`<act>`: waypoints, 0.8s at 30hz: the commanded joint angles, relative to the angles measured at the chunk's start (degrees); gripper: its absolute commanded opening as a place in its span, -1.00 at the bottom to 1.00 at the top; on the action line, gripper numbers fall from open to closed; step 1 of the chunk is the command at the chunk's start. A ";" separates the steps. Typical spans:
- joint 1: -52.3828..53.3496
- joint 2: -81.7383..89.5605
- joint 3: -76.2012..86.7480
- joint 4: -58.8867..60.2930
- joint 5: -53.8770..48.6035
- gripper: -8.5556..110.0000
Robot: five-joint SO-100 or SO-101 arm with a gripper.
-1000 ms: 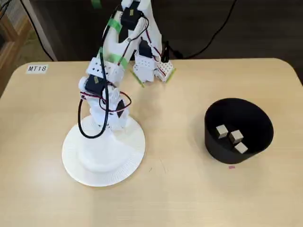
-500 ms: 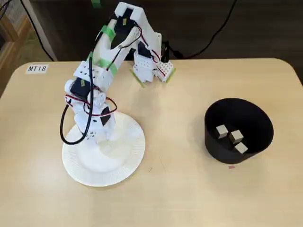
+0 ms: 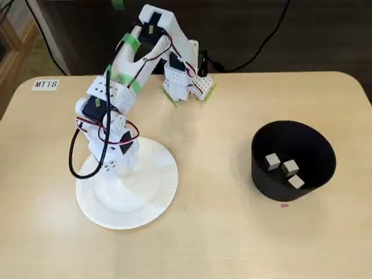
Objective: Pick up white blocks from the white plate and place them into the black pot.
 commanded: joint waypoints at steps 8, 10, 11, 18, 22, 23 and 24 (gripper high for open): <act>-3.78 1.58 -2.72 1.85 -1.76 -0.59; -3.96 1.14 -2.72 1.14 -1.41 -0.62; -3.96 0.97 -2.72 0.70 -1.14 -0.64; -3.43 -1.49 -3.78 -2.11 -0.53 -0.90; -3.87 -1.41 -6.68 -2.20 -2.20 -0.90; -4.04 -0.97 -8.44 -2.20 -2.90 -0.90; -4.31 -0.35 -10.72 -2.11 -4.04 -0.90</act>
